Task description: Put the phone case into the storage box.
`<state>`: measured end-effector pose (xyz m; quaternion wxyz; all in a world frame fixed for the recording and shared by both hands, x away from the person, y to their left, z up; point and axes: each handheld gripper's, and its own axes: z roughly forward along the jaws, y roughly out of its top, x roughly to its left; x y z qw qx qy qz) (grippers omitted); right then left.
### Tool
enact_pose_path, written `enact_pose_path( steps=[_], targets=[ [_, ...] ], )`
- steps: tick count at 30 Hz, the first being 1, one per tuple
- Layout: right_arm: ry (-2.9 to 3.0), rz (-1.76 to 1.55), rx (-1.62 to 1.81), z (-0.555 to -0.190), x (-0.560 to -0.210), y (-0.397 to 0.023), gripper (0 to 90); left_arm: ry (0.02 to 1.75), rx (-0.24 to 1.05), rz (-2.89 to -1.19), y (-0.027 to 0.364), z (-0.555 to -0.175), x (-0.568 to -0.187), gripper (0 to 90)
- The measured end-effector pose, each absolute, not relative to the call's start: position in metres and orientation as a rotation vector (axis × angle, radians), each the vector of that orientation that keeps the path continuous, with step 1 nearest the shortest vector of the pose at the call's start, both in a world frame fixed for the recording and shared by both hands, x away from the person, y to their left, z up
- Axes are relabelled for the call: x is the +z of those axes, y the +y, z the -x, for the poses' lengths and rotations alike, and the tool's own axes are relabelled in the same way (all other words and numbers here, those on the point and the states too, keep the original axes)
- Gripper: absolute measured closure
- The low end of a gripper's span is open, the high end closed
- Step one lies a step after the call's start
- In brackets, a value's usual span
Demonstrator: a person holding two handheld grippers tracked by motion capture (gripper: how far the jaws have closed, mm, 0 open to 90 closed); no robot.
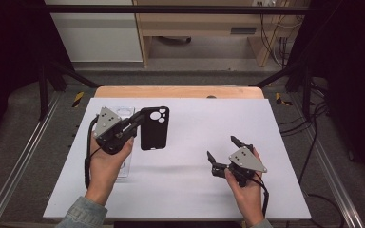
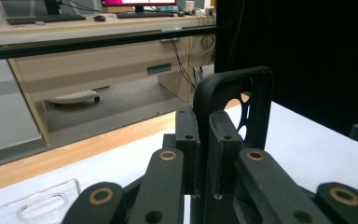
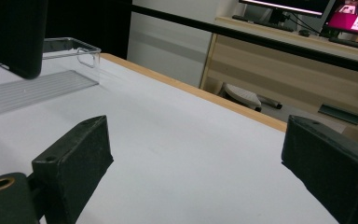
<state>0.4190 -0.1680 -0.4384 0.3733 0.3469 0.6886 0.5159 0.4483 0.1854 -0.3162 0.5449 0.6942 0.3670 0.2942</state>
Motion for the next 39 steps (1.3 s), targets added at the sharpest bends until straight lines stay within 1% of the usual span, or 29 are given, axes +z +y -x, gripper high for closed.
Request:
enact_pose_path(
  steps=[10,20,39],
  targets=[
    [1.748,-0.915,1.332,-0.412,-0.446,-0.190,7.6,0.888,0.728,-1.608,0.204,-0.454,-0.297,83.5],
    [1.742,-0.912,1.329,-0.405,-0.448,-0.201,6.8,0.903,0.745,-1.577,0.221,-0.461,-0.284,83.5],
    [1.720,-0.953,1.266,-0.400,-0.451,-0.220,5.6,0.920,0.777,-1.549,0.240,-0.472,-0.281,83.5]
  ],
)
